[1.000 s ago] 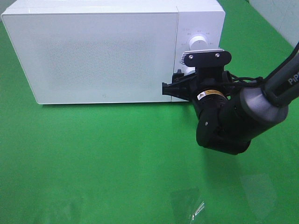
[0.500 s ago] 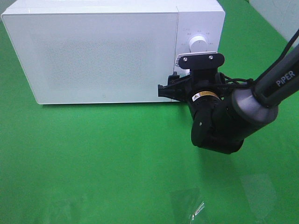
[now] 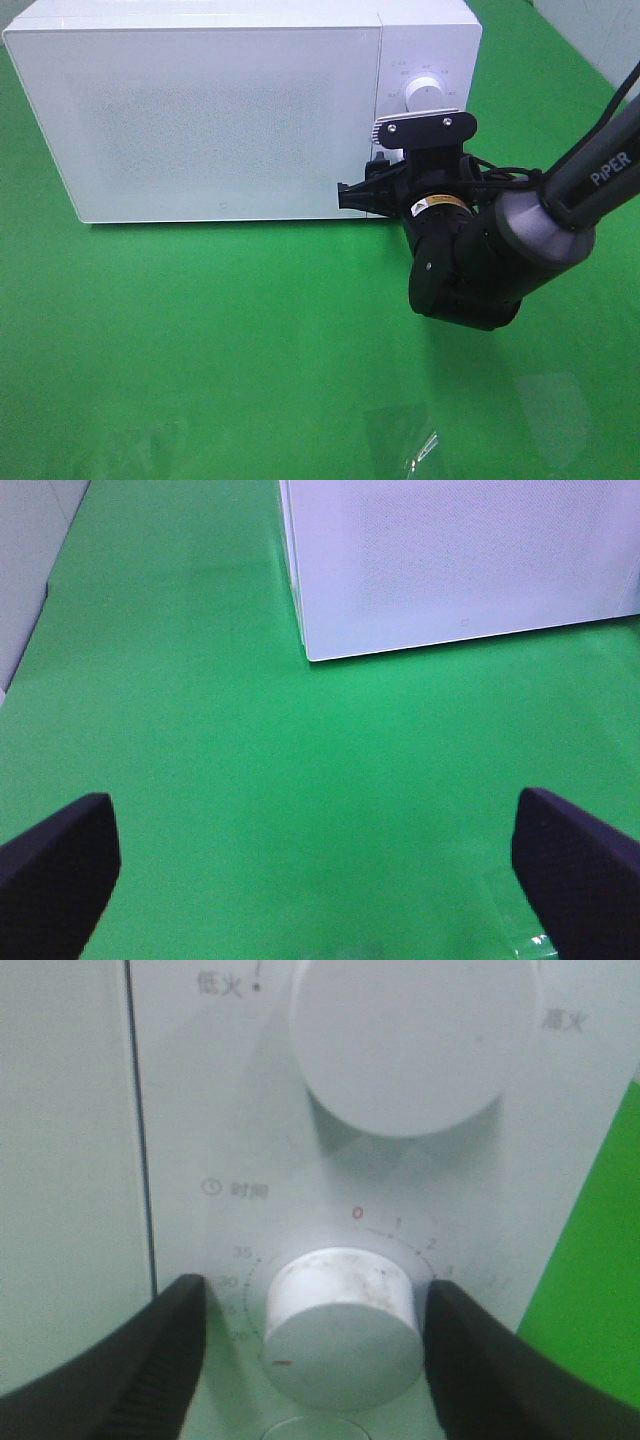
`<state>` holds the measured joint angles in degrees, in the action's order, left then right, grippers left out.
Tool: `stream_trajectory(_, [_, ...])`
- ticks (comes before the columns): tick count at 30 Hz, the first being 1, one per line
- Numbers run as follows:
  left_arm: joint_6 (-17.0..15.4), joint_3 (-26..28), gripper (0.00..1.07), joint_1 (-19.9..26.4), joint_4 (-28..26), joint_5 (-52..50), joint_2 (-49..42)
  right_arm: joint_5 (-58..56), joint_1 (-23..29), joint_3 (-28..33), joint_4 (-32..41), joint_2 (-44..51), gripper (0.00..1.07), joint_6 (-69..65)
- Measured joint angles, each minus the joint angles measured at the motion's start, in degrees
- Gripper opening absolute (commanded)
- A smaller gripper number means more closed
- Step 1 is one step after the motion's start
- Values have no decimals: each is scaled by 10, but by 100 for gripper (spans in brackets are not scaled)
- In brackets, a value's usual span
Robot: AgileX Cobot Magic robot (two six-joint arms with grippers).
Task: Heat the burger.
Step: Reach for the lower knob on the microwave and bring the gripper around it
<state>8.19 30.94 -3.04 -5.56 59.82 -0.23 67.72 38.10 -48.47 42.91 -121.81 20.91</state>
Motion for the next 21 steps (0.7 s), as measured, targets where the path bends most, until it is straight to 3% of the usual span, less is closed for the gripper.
stream_trajectory(1, [0,0,100,0,0,0,0,1,0,0,0,0,40,0])
stream_trajectory(2, [0,0,100,0,0,0,0,1,0,0,0,0,40,0])
stream_trajectory(4, [0,0,100,0,0,0,0,4,0,0,9,0,11,1])
stream_trajectory(5, [0,0,100,0,0,0,0,4,0,0,9,0,11,1])
stream_trajectory(6, [0,0,100,0,0,0,0,5,0,0,9,0,4,1])
stream_trajectory(21, [0,0,100,0,0,0,0,5,0,0,8,0,0,-39])
